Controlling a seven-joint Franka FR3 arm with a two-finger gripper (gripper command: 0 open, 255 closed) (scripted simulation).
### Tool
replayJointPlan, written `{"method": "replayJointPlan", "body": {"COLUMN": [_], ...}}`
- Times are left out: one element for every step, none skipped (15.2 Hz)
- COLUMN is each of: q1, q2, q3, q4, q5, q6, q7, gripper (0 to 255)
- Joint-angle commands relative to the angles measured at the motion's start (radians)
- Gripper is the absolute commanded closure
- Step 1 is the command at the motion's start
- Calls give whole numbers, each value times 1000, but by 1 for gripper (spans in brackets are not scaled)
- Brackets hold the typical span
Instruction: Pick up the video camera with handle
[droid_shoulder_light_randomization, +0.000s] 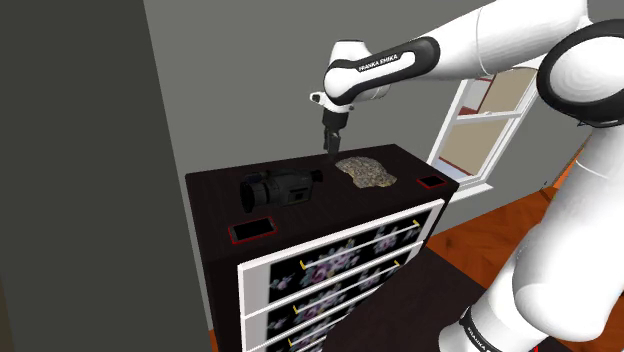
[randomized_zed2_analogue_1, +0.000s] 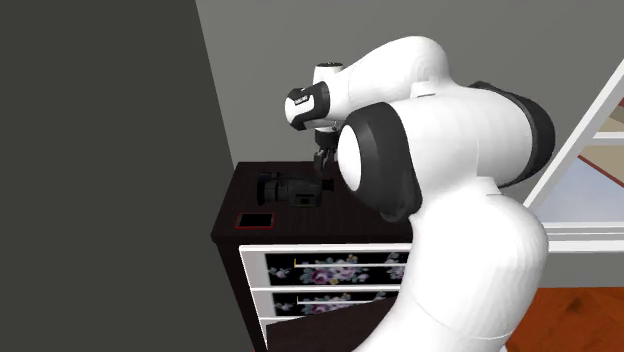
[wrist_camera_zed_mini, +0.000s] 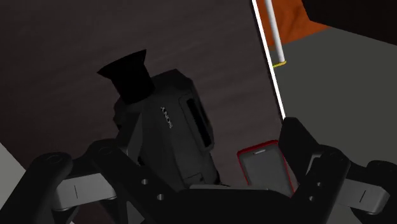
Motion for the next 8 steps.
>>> {"method": "replayJointPlan", "body": {"q1": [3,3,4,4,4,4,5,6], "q2": [65,100,135,170,205,239,274,308], "q3": [12,19,27,35,44,53,63,73], "q4": [65,99,133,168,204,241,278,317], "q5": [22,31,40,48,55,61,66,70], "q6": [-2,-1,-1,-3,-5,-8,-12,-18], "q7": [-63,-93,-121,-148,-175,-200,-225,-249], "gripper": [0,0,0,0,0,0,0,0]}}
